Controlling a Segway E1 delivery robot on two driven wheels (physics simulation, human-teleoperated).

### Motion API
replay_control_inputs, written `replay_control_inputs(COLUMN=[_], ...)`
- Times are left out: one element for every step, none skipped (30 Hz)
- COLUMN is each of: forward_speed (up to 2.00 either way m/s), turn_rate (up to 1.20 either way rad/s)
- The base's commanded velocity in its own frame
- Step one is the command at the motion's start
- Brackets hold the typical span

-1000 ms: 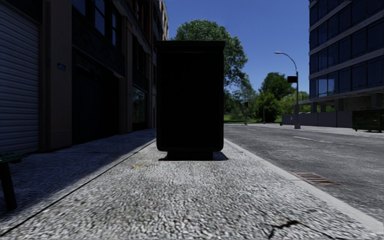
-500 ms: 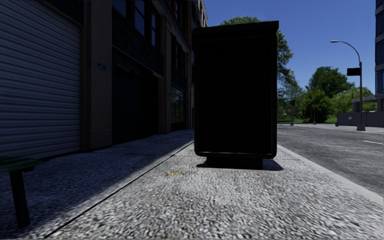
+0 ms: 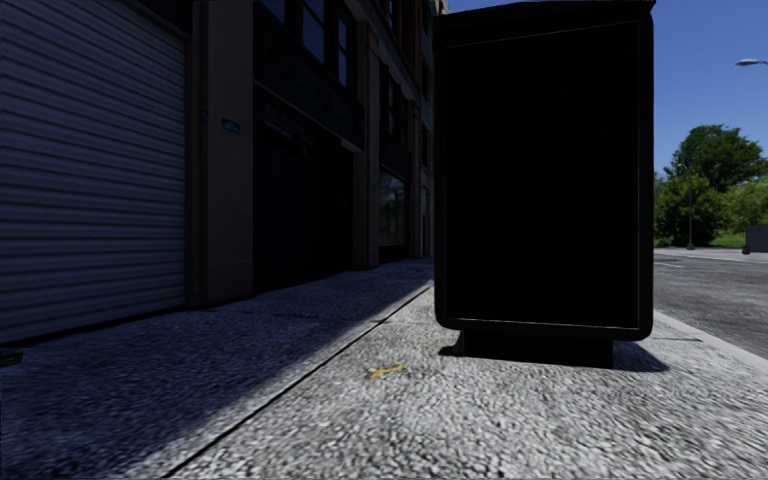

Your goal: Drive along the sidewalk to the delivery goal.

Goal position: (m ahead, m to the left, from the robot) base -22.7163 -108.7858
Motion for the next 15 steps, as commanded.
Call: replay_control_inputs(forward_speed=[1.11, 1.11, 1.11, 1.11, 1.11, 1.11, 1.11, 1.11, 1.11, 1.11, 1.11, 1.11, 1.11, 1.11, 1.11], turn_rate=[0.0, 0.02, 0.18, 0.18, 0.27, 0.3, 0.35, 0.37, 0.37, 0.39, 0.4, 0.42, 0.46, 0.46, 0.49])
